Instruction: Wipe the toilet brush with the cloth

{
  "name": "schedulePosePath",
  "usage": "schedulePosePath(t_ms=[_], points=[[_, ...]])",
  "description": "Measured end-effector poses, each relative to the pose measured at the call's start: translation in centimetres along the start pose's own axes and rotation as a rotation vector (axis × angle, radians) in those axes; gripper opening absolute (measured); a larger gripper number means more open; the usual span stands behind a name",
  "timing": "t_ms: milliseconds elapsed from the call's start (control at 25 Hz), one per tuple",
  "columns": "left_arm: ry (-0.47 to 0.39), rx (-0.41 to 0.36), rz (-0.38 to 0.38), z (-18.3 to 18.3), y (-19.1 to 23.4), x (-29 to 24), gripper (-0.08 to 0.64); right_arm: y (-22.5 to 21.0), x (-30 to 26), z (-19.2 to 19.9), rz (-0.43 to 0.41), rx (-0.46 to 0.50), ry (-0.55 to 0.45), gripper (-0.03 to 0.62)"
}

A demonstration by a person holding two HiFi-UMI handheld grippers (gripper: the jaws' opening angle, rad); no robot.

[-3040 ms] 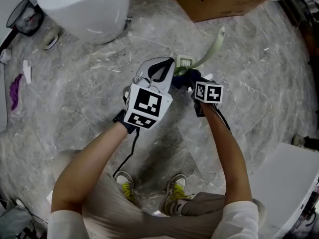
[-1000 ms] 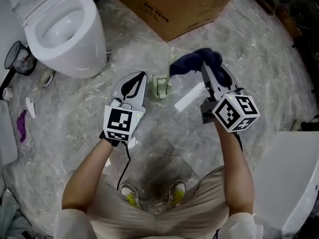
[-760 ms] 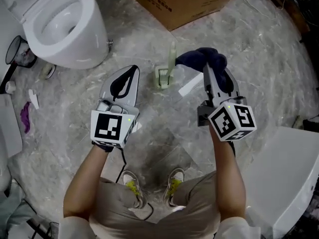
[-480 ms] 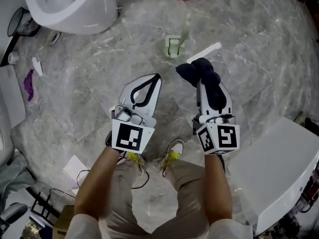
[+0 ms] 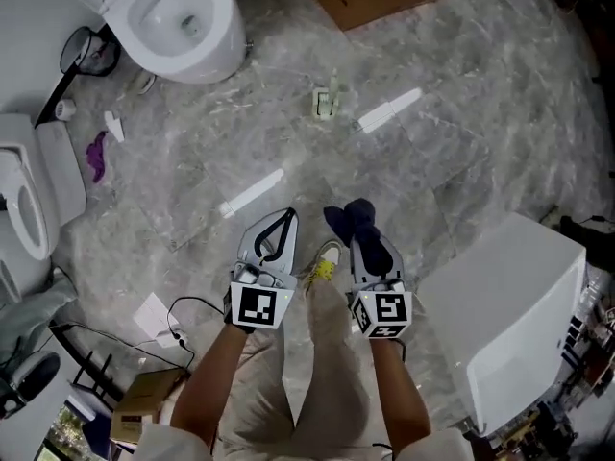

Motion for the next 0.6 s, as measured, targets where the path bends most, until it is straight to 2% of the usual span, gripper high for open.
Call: schedulePosePath(t_ms=[80, 160, 280, 600], points=[[-0.02, 0.09, -0.022, -3.5, -0.7, 1.8, 0.002, 0.1, 4.1, -1.5, 0.008, -0.002, 0.024, 0.107], [0.009, 0.107, -0.005, -7.2, -1.1, 3.9, 0.002, 0.6, 8.1, -4.0, 0.016, -0.006, 0.053, 0.107], [0.06, 0.081, 0.035, -13.2, -0.6, 6.7, 0.002, 2.4, 13.1, -9.4, 0.017, 0.014, 0.072, 0.107], [-0.052, -0.006, 0.021, -27.7, 0.5, 11.0, 0.002, 5.5, 20.9, -23.4, 0.015, 0.105, -0.084, 0.107]])
Point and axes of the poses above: the fingertips, and each gripper's own axes: x backward along the fingers, y to its left, z out of its underside, the point moved 3 cm from there along x, backward along the fingers, and after that the axes turned 1 degree about z, right-handed, at the moved point
